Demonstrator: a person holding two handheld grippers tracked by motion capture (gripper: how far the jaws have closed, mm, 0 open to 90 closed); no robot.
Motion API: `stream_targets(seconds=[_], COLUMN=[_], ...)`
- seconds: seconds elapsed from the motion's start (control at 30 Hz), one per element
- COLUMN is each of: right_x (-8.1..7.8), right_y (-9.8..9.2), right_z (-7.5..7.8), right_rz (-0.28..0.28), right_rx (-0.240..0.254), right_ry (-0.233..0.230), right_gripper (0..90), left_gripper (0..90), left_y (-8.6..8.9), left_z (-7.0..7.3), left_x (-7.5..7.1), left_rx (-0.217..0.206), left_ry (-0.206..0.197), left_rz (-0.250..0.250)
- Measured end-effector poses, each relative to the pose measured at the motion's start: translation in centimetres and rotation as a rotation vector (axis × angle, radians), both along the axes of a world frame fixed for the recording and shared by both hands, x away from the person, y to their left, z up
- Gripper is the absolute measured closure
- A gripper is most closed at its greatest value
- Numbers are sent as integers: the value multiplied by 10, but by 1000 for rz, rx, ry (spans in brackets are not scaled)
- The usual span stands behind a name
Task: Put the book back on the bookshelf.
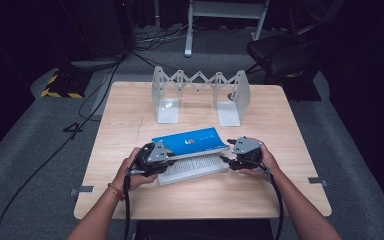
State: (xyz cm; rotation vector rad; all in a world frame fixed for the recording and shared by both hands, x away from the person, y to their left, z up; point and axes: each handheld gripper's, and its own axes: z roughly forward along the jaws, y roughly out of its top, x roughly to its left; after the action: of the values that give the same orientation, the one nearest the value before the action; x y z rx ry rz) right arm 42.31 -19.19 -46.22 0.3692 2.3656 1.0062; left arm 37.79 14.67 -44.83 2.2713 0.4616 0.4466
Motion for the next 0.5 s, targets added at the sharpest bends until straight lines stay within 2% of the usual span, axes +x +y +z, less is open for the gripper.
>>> stream_targets(seconds=[0.07,0.1,0.13,0.23,0.27,0.4,0.5], right_x=[4,5,6,6,4,1,-4], right_y=[2,3,4,6,8,14,19], right_z=[2,2,2,1,0,0,1], right_rz=[-23,-16,-6,68,86,119,157], right_rx=[12,14,11,29,21,5,-17], right_ry=[-13,-15,-23,-4,-10,-23,-31], right_gripper=[328,340,383,570,611,660,703], left_gripper=[749,749,749,749,746,719,688], left_y=[0,0,1,4,4,12,20], left_z=[-1,-1,-2,-1,-1,0,2], left_x=[0,0,0,1,1,4,7], left_rx=[8,11,9,5,5,-8,11], left_ry=[-1,-1,6,14,14,34,33], left_rz=[-6,-10,-10,-18,-18,-2,33])
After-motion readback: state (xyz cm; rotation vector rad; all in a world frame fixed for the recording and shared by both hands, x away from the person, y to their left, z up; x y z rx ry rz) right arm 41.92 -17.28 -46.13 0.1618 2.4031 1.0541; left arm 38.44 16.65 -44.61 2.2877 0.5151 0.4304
